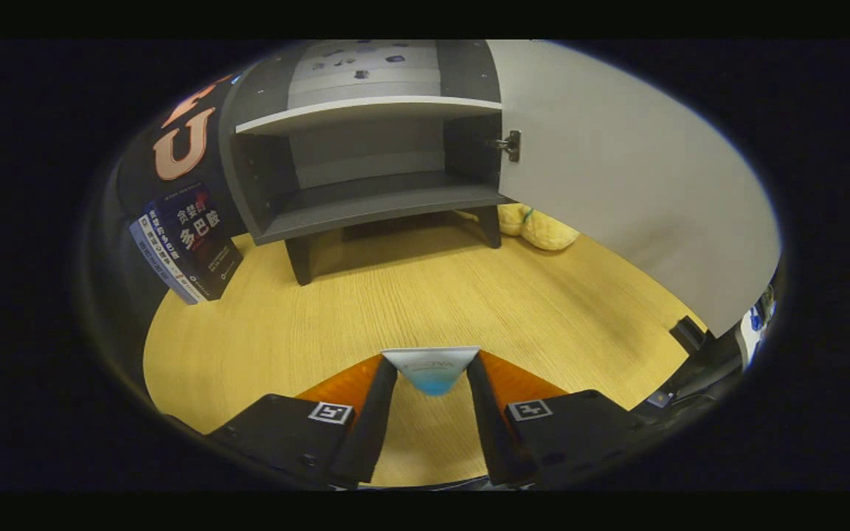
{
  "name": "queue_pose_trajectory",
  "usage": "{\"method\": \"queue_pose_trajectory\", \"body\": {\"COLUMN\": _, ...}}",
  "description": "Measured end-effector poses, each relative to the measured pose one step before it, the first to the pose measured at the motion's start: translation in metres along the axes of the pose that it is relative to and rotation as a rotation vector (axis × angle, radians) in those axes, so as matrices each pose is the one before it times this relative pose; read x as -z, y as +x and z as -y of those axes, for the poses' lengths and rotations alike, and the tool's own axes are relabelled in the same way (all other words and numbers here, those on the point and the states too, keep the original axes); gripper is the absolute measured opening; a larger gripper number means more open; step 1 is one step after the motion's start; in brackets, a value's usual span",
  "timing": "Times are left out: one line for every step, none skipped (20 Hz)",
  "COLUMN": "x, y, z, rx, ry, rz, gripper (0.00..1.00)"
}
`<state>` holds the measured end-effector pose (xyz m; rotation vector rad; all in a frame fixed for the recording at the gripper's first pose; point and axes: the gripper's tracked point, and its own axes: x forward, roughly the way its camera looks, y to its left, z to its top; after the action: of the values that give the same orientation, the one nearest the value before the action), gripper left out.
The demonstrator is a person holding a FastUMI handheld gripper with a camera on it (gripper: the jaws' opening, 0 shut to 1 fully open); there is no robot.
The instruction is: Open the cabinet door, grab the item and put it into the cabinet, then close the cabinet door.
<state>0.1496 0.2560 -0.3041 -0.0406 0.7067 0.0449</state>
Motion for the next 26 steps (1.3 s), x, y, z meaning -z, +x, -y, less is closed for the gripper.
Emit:
{"method": "queue_pose_trajectory", "body": {"x": 0.00097, "y": -0.00155, "z": 0.00044, "rx": -0.00026, "ry": -0.00723, "rz": -0.01003, "gripper": 0.62}}
{"method": "queue_pose_trajectory", "body": {"x": -0.00156, "y": -0.00327, "z": 0.00090, "rx": -0.00266, "ry": -0.00490, "rz": -0.00134, "gripper": 0.63}}
{"method": "queue_pose_trajectory", "body": {"x": -0.00295, "y": -0.00244, "z": -0.00138, "rx": -0.00666, "ry": -0.00357, "rz": 0.00116, "gripper": 0.63}}
{"method": "queue_pose_trajectory", "body": {"x": -0.00238, "y": -0.00213, "z": -0.00177, "rx": -0.00695, "ry": -0.00362, "rz": -0.00358, "gripper": 0.62}}
{"method": "queue_pose_trajectory", "body": {"x": -0.00337, "y": -0.00420, "z": -0.00182, "rx": -0.00974, "ry": -0.00346, "rz": -0.00549, "gripper": 0.62}}
{"method": "queue_pose_trajectory", "body": {"x": -0.00490, "y": -0.00453, "z": -0.00271, "rx": -0.01521, "ry": -0.00527, "rz": 0.00095, "gripper": 0.62}}
{"method": "queue_pose_trajectory", "body": {"x": -0.00673, "y": -0.00508, "z": -0.00233, "rx": -0.01440, "ry": -0.00914, "rz": 0.00073, "gripper": 0.63}}
{"method": "queue_pose_trajectory", "body": {"x": -0.00669, "y": -0.00402, "z": -0.00146, "rx": -0.00954, "ry": -0.01183, "rz": 0.00638, "gripper": 0.63}}
{"method": "queue_pose_trajectory", "body": {"x": -0.00867, "y": -0.00502, "z": -0.00041, "rx": -0.00607, "ry": -0.01396, "rz": 0.00552, "gripper": 0.63}}
{"method": "queue_pose_trajectory", "body": {"x": -0.00807, "y": -0.00478, "z": -0.00078, "rx": -0.00272, "ry": -0.01332, "rz": 0.00421, "gripper": 0.63}}
{"method": "queue_pose_trajectory", "body": {"x": -0.00909, "y": -0.00605, "z": 0.00033, "rx": -0.00215, "ry": -0.01248, "rz": 0.00292, "gripper": 0.63}}
{"method": "queue_pose_trajectory", "body": {"x": -0.01115, "y": -0.00592, "z": -0.00171, "rx": -0.01026, "ry": -0.00890, "rz": 0.00925, "gripper": 0.63}}
{"method": "queue_pose_trajectory", "body": {"x": -0.01029, "y": -0.00439, "z": -0.00259, "rx": -0.01342, "ry": -0.00190, "rz": 0.00971, "gripper": 0.62}}
{"method": "queue_pose_trajectory", "body": {"x": -0.01052, "y": -0.00479, "z": -0.00320, "rx": -0.01670, "ry": -0.00218, "rz": 0.00875, "gripper": 0.63}}
{"method": "queue_pose_trajectory", "body": {"x": -0.01122, "y": -0.00368, "z": -0.00407, "rx": -0.01528, "ry": -0.00370, "rz": 0.00977, "gripper": 0.62}}
{"method": "queue_pose_trajectory", "body": {"x": -0.01016, "y": -0.00156, "z": -0.00409, "rx": -0.01445, "ry": -0.00993, "rz": 0.01092, "gripper": 0.62}}
{"method": "queue_pose_trajectory", "body": {"x": -0.01207, "y": -0.00305, "z": -0.00258, "rx": -0.01192, "ry": -0.01320, "rz": 0.01432, "gripper": 0.62}}
{"method": "queue_pose_trajectory", "body": {"x": -0.01221, "y": -0.00277, "z": -0.00255, "rx": -0.00856, "ry": -0.01239, "rz": 0.01820, "gripper": 0.62}}
{"method": "queue_pose_trajectory", "body": {"x": -0.01276, "y": -0.00201, "z": -0.00179, "rx": -0.00806, "ry": -0.01335, "rz": 0.01900, "gripper": 0.62}}
{"method": "queue_pose_trajectory", "body": {"x": -0.00990, "y": -0.00118, "z": -0.00128, "rx": -0.00572, "ry": -0.01274, "rz": 0.01279, "gripper": 0.62}}
{"method": "queue_pose_trajectory", "body": {"x": -0.01142, "y": -0.00271, "z": -0.00130, "rx": -0.00558, "ry": -0.01226, "rz": 0.01126, "gripper": 0.62}}
{"method": "queue_pose_trajectory", "body": {"x": -0.01155, "y": -0.00180, "z": -0.00025, "rx": -0.00454, "ry": -0.00453, "rz": 0.00936, "gripper": 0.62}}
{"method": "queue_pose_trajectory", "body": {"x": -0.01162, "y": -0.00076, "z": -0.00043, "rx": -0.00581, "ry": 0.00293, "rz": 0.00830, "gripper": 0.62}}
{"method": "queue_pose_trajectory", "body": {"x": -0.01197, "y": -0.00510, "z": 0.00141, "rx": -0.00578, "ry": 0.00562, "rz": 0.00847, "gripper": 0.62}}
{"method": "queue_pose_trajectory", "body": {"x": -0.01213, "y": -0.00072, "z": -0.00105, "rx": -0.00272, "ry": 0.00216, "rz": 0.01363, "gripper": 0.62}}
{"method": "queue_pose_trajectory", "body": {"x": -0.01231, "y": 0.00084, "z": -0.00067, "rx": 0.00236, "ry": -0.00073, "rz": 0.01511, "gripper": 0.62}}
